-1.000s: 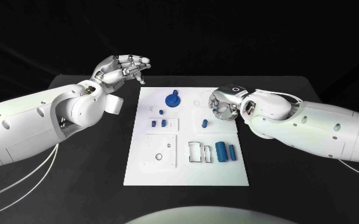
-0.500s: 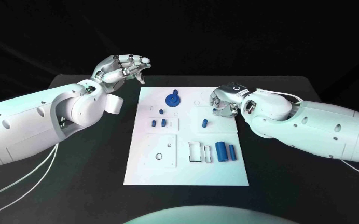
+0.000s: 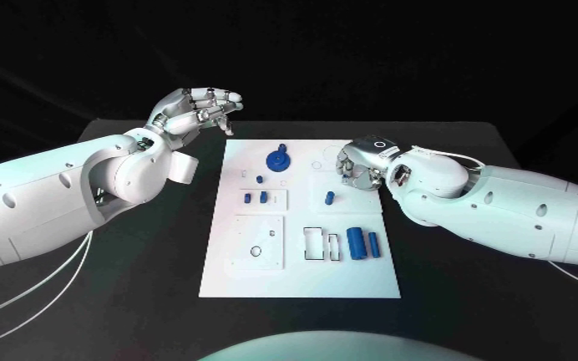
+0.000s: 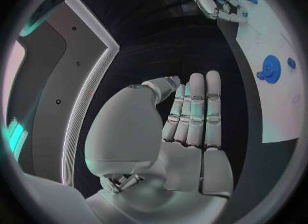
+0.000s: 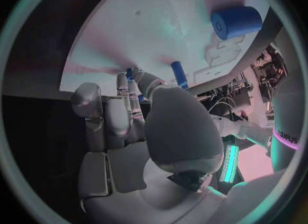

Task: Assemble the parts on the task board

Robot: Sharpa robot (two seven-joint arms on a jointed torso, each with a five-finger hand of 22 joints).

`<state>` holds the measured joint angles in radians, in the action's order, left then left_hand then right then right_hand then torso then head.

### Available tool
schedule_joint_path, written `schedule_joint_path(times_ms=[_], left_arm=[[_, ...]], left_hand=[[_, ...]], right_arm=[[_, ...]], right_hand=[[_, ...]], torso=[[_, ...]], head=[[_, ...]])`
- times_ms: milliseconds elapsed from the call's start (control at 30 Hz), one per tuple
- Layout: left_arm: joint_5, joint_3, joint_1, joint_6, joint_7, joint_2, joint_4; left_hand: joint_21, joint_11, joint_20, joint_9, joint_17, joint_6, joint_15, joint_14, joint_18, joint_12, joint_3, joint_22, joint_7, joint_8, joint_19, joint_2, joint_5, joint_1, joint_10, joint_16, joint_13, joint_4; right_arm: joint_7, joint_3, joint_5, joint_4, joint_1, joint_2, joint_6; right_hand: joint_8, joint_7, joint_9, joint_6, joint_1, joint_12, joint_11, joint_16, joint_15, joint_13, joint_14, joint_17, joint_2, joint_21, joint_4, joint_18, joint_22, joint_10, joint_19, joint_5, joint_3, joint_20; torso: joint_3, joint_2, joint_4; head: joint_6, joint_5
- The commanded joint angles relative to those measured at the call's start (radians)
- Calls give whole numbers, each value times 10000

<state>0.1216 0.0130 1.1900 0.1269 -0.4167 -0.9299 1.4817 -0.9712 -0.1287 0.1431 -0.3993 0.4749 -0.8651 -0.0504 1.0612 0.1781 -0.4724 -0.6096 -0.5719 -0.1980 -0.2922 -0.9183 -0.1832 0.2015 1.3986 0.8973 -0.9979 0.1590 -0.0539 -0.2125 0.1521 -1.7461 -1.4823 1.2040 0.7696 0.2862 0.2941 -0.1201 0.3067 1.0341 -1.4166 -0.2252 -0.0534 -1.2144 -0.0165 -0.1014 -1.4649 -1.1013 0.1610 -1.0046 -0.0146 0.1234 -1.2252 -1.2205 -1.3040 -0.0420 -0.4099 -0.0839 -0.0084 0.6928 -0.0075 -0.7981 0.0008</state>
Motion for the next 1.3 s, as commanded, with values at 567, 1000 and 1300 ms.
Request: schedule_joint_path(times_ms=[567, 1000, 1300], left_arm=[[265, 7, 2, -276, 107, -4, 36], [363, 7, 2, -461, 269, -7, 50], [432, 6, 2, -528, 315, -10, 62]], left_hand=[[148, -78, 11, 11, -45, 99, -35, -93, 71, 22, 69, 70, -39, 5, 29, 17, 50, -92, -73, 108, -52, 27], [235, -116, 34, 40, -71, 209, -63, -150, 71, 69, 66, 130, -79, 68, 42, 32, 77, -104, -177, 171, -90, 47], [257, -129, 41, 46, -79, 232, -75, -172, 69, 77, 66, 144, -93, 81, 50, 36, 79, -113, -202, 192, -99, 51]], right_arm=[[-147, 113, 218, 109, -192, -8, -940], [-243, 113, 167, 190, -254, -50, -1165], [-313, 112, 15, 130, -263, -16, -741]], right_hand=[[-229, -164, -113, 193, 5, 752, -112, 54, -9, 87, -78, 279, -112, -17, -164, -57, -170, -167, 17, -84, -1885, 1], [-286, -211, -83, 216, 33, 973, -163, 137, 25, 131, -35, 416, -224, 13, -373, -34, -221, -173, 90, -82, -2305, -24], [-201, -156, 4, 423, 200, 982, -96, 64, -17, 99, -67, 365, -240, -225, -480, -68, -399, -462, -7, -82, -2419, -6]], torso=[[3, 2, -3], [0, -3, -5], [-1, -4, -4]], head=[[-41, 2], [-79, 11], [-75, -4]])
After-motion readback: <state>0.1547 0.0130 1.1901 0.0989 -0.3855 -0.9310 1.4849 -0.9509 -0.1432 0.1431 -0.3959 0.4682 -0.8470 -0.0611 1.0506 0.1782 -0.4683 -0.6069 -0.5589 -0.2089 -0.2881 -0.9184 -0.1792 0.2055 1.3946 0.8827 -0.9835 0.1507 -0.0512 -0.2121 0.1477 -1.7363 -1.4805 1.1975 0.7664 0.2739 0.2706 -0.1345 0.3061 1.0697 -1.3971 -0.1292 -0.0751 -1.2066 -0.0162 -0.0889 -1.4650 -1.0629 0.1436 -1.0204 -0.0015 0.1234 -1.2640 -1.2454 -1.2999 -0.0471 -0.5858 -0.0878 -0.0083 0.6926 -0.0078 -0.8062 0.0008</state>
